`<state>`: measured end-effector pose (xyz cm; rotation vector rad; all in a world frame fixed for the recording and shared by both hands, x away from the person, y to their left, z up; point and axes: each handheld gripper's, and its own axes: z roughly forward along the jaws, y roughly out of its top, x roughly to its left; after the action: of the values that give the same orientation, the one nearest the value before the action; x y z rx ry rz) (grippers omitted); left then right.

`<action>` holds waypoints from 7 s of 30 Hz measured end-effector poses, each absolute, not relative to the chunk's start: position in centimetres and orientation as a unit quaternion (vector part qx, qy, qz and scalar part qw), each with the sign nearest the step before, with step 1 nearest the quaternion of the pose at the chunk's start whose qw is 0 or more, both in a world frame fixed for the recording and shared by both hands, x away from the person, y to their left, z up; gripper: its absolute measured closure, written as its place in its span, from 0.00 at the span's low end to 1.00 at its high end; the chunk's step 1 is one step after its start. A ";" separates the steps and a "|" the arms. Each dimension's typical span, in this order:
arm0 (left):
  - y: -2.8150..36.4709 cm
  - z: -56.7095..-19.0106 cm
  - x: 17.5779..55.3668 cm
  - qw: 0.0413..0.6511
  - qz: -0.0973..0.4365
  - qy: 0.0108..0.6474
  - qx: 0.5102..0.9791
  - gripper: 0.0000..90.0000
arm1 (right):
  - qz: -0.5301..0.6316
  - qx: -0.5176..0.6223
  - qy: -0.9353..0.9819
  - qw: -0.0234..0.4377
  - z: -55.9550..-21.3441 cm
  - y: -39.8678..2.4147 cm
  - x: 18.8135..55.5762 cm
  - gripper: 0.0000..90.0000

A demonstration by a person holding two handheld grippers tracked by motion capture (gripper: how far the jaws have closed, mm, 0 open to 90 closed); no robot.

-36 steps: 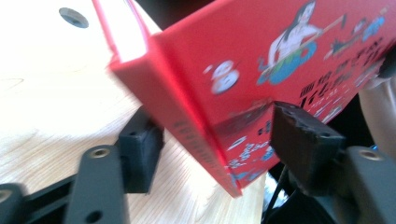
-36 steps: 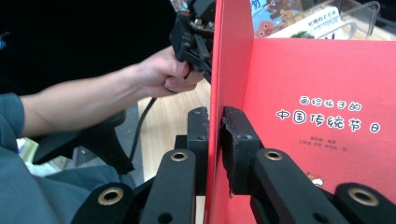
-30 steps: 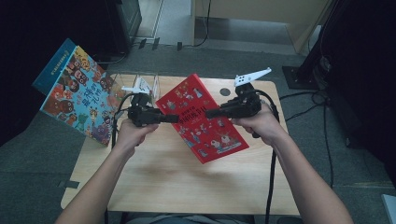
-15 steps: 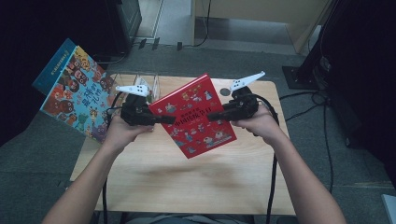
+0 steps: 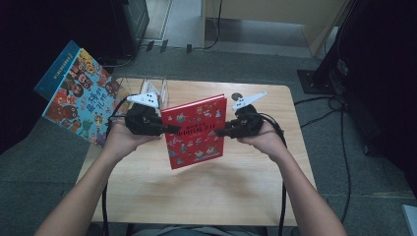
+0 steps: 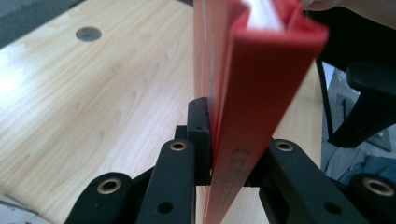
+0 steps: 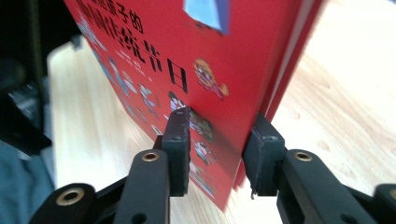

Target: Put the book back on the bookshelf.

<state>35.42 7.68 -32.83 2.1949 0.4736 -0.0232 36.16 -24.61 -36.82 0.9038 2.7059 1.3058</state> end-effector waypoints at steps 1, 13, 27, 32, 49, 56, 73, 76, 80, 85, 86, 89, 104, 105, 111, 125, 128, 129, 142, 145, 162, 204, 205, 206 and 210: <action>7.6 -32.9 35.4 0.427 -0.006 0.193 0.884 0.89 | 0.410 0.286 0.866 0.005 -37.1 -24.4 36.2 0.72; 8.6 -33.3 34.9 0.379 -0.012 0.212 0.901 0.86 | 0.402 0.279 0.872 -0.012 -39.4 -22.2 36.3 0.71; 7.5 -31.3 35.7 0.277 -0.035 0.237 0.930 0.80 | 0.442 0.255 0.860 -0.024 -40.2 -20.9 36.0 0.69; 5.7 -30.3 36.6 0.230 -0.033 0.229 0.945 0.78 | 0.450 0.254 0.856 -0.027 -40.3 -21.0 36.1 0.68; 0.6 -29.2 39.2 0.140 -0.058 0.210 0.966 0.78 | 0.487 0.246 0.838 -0.013 -41.5 -22.1 35.5 0.65; 1.0 -29.1 39.6 0.131 -0.073 0.240 0.959 0.88 | 0.484 0.257 0.836 0.035 -42.4 -23.6 34.9 0.59; 6.1 -26.7 40.5 0.188 -0.090 0.325 0.922 0.88 | 0.454 0.311 0.829 0.098 -46.3 -27.2 33.1 0.59; 7.1 -26.5 40.4 0.196 -0.091 0.341 0.915 0.88 | 0.454 0.321 0.825 0.099 -47.1 -27.5 33.3 0.59; 8.8 -26.2 40.1 0.209 -0.095 0.360 0.904 0.88 | 0.438 0.341 0.826 0.099 -47.9 -27.6 33.9 0.58; 10.6 -26.3 39.6 0.230 -0.089 0.380 0.891 0.88 | 0.418 0.353 0.829 0.113 -48.6 -27.6 34.4 0.56; 10.9 -26.3 39.5 0.233 -0.090 0.385 0.888 0.88 | 0.419 0.353 0.829 0.114 -48.8 -27.6 34.6 0.55; 11.9 -26.4 39.2 0.239 -0.095 0.398 0.881 0.88 | 0.421 0.360 0.825 0.110 -49.3 -27.6 34.9 0.55; 17.3 -25.9 37.2 0.245 -0.088 0.448 0.855 0.88 | 0.392 0.372 0.833 0.118 -51.2 -27.8 36.2 0.54; 17.8 -25.9 37.1 0.245 -0.087 0.455 0.852 0.88 | 0.391 0.372 0.833 0.119 -51.3 -27.8 36.3 0.54; 20.3 -26.0 36.8 0.247 -0.082 0.487 0.834 0.88 | 0.384 0.367 0.838 0.128 -52.0 -27.5 36.6 0.53; 25.3 -26.9 36.4 0.253 -0.083 0.553 0.790 0.88 | 0.393 0.345 0.839 0.149 -52.5 -26.7 36.6 0.48; 26.2 -26.8 36.3 0.254 -0.083 0.563 0.782 0.88 | 0.394 0.346 0.839 0.148 -52.5 -26.6 36.6 0.48; 26.6 -26.7 36.3 0.252 -0.083 0.568 0.779 0.88 | 0.394 0.346 0.839 0.148 -52.5 -26.6 36.6 0.48; 29.1 -27.0 38.0 0.268 -0.076 0.615 0.738 0.88 | 0.391 0.345 0.841 0.145 -52.5 -26.3 36.5 0.40; 29.3 -27.2 38.7 0.265 -0.073 0.635 0.722 0.88 | 0.391 0.343 0.842 0.145 -52.5 -26.3 36.5 0.38; 28.2 -27.1 43.1 0.264 -0.045 0.676 0.686 0.88 | 0.388 0.343 0.843 0.146 -52.5 -25.9 36.3 0.32; 24.8 -30.1 52.4 0.283 -0.028 0.676 0.680 0.87 | 0.383 0.364 0.835 0.153 -52.5 -25.9 33.9 0.31; 24.9 -30.1 52.4 0.285 -0.031 0.676 0.679 0.86 | 0.384 0.364 0.835 0.153 -52.5 -25.9 33.9 0.31; 24.9 -30.1 52.4 0.285 -0.033 0.677 0.677 0.85 | 0.383 0.364 0.835 0.153 -52.5 -25.9 33.9 0.31; 25.0 -30.1 52.3 0.285 -0.031 0.678 0.677 0.81 | 0.383 0.364 0.835 0.153 -52.5 -25.9 33.9 0.31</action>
<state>52.30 25.03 -30.07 1.8098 1.8134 -0.0835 33.94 -25.94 -52.54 1.0426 2.3944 1.0995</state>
